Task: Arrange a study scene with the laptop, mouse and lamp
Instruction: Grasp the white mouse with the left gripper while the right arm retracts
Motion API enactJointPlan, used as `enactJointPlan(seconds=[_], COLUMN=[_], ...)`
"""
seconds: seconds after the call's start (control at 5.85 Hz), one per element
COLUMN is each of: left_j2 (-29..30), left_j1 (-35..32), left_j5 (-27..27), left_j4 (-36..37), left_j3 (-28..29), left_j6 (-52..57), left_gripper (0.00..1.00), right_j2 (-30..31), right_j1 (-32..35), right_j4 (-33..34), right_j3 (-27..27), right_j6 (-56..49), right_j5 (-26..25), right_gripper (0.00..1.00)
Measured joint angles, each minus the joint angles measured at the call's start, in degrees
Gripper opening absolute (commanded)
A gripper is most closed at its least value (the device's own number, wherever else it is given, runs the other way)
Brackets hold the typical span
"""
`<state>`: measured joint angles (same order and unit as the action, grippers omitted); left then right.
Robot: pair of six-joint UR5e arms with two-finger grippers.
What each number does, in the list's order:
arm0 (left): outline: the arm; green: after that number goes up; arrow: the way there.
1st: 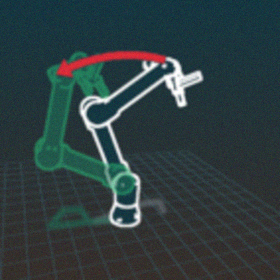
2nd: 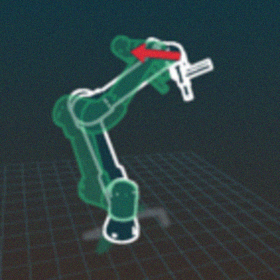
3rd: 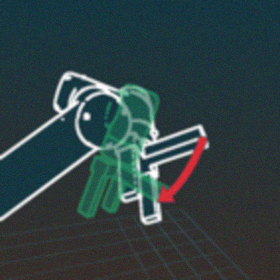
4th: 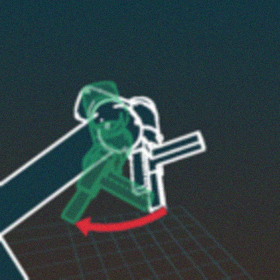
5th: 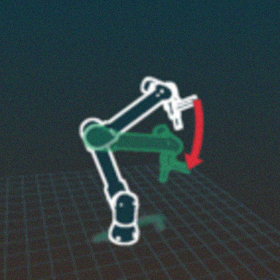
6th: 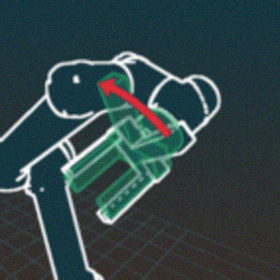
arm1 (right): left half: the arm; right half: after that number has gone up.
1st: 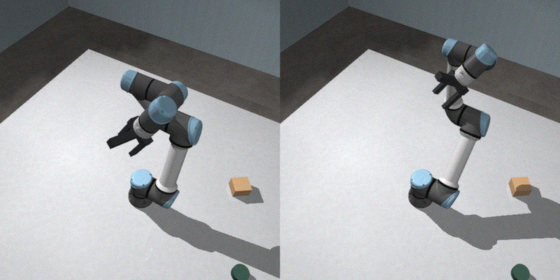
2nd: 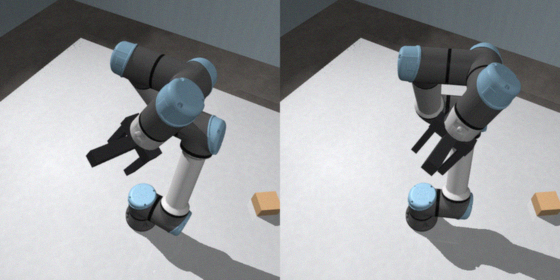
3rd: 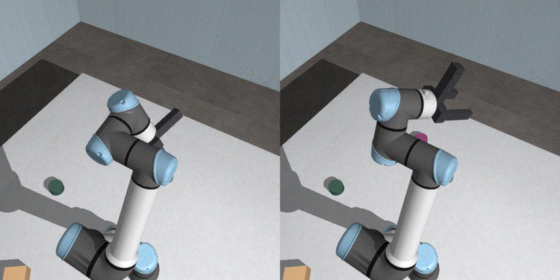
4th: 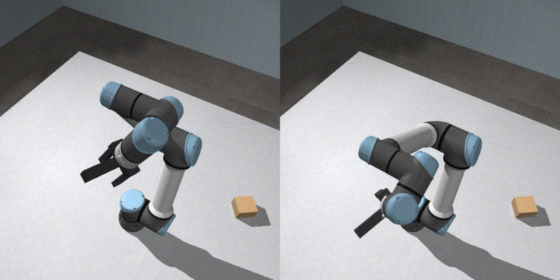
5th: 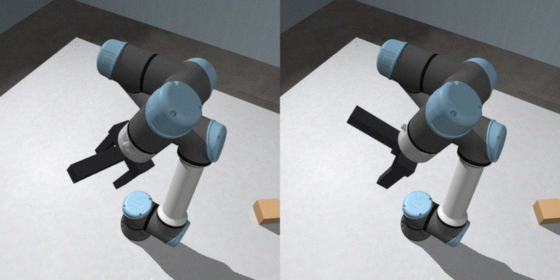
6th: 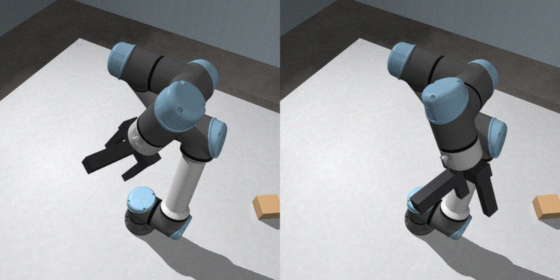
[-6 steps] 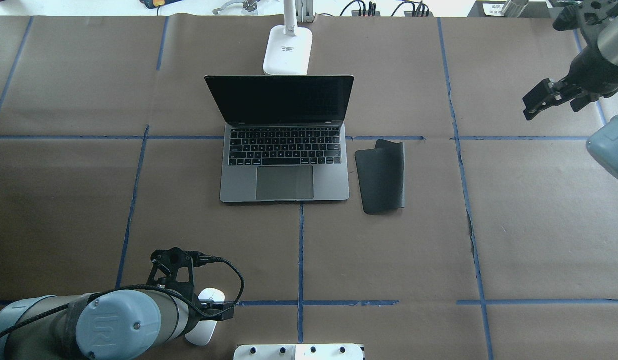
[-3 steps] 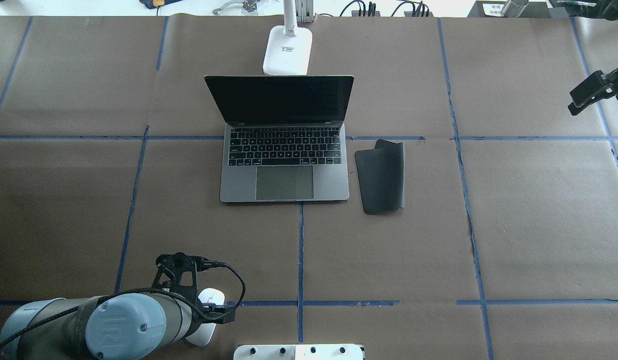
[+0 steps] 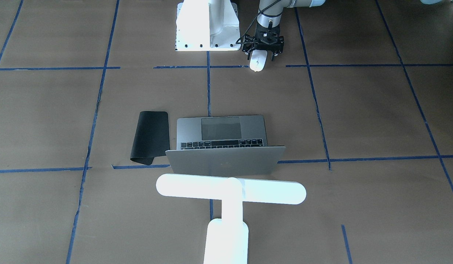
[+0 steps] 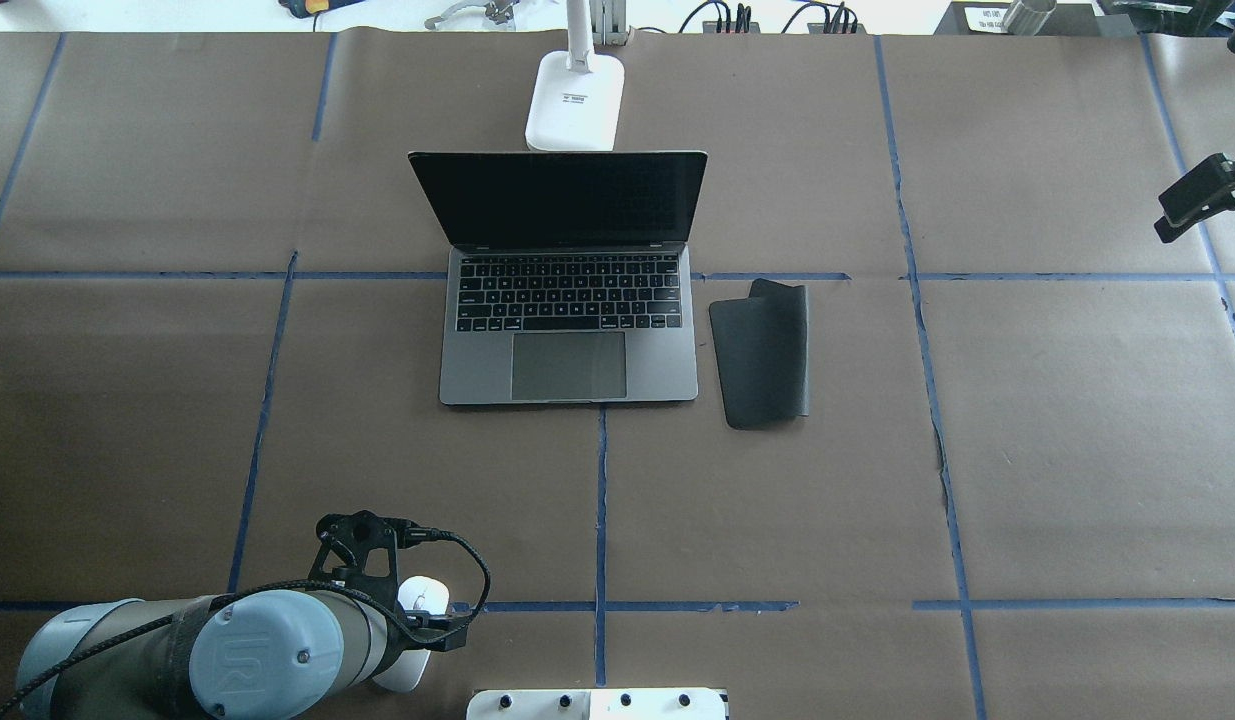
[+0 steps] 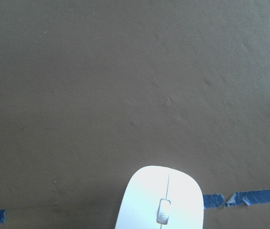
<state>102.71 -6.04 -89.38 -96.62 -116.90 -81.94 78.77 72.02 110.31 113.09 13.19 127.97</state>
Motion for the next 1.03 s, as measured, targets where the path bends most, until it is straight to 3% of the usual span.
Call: enactJointPlan(seconds=[0.34, 0.51, 1.03], left_j2=[0.3, 0.4, 0.5], left_j1=[0.0, 0.0, 0.1], left_j5=[-0.1, -0.1, -0.1], left_j4=[-0.1, -0.2, -0.1], left_j3=[0.7, 0.7, 0.6], left_j6=[-0.2, -0.2, -0.3], left_gripper=[1.0, 0.91, 0.32], right_j2=[0.1, 0.1, -0.2], right_j1=[0.5, 0.7, 1.0], right_j4=[0.0, 0.0, 0.1], right_j3=[0.0, 0.0, -0.1], right_j6=[0.0, 0.0, 0.0], right_j5=[0.0, 0.0, -0.1], right_gripper=[1.0, 1.0, 1.0])
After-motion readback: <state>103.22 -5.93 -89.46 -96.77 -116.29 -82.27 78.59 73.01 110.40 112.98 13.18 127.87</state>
